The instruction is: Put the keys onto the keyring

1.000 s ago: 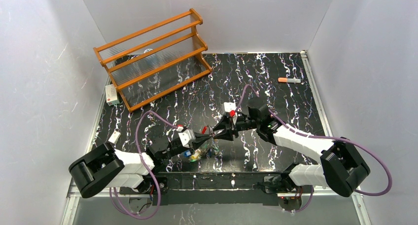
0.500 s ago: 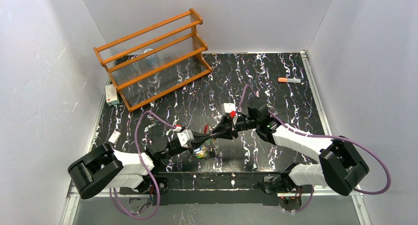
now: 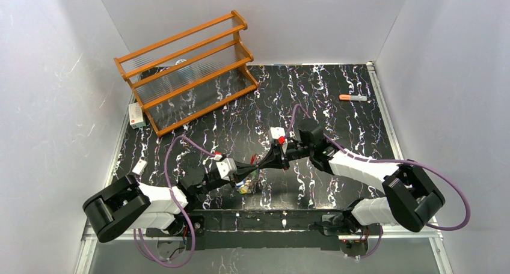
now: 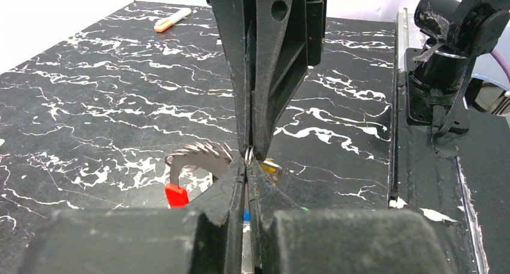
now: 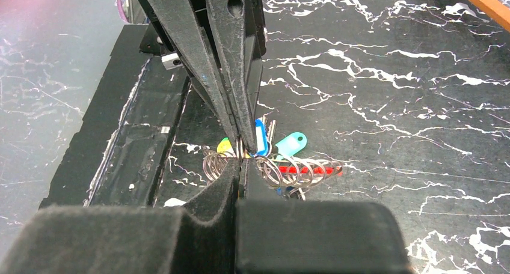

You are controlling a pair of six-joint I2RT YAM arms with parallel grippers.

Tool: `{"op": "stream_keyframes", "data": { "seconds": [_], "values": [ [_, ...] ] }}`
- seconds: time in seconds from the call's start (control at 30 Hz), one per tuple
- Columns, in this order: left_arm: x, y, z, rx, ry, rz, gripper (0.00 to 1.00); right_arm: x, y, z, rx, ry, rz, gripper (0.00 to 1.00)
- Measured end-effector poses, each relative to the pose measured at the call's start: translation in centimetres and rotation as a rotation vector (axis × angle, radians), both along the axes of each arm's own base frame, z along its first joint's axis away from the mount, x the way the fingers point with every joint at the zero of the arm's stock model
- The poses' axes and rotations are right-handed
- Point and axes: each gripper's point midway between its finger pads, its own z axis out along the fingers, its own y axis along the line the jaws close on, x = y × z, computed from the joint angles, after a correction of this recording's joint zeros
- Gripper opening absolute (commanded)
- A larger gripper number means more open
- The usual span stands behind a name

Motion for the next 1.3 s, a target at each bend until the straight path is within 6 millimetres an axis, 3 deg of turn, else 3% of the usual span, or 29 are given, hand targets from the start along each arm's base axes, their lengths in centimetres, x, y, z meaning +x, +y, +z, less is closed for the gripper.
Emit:
{"op": "stream_keyframes", "data": {
  "seconds": [0.23,0.4,0.57,0.97,1.17,1.3],
  "values": [
    [0.0,0.1,-0.1,0.003,0.0,0.003,0.0,0.1,0.0,-0.1,-0.015,-0.01,0.004,0.01],
    [0.1,0.2,-0.2,0.01,-0.019,0.007,0.31,0.2,-0.2,-0.4,-0.046,-0.014,0.004,0.01],
    [0.2,0.3,-0.3,0.03,-0.047,0.014,0.4,0.6,-1.0,-2.0,-0.138,0.004,-0.038,0.01],
    [0.9,0.2,-3.1,0.245,-0.063,-0.003,0.41,1.0,-1.5,-5.0,-0.387,0.004,-0.061,0.01],
    [0.4,0.0,-5.2,0.327,-0.032,-0.052,0.35,0.5,-2.1,-7.2,-0.514,0.025,-0.061,0.01],
    [0.1,-0.5,-6.5,0.367,0.001,-0.092,0.3,0.4,-2.0,-7.4,-0.544,0.02,-0.061,0.01]
  ]
}}
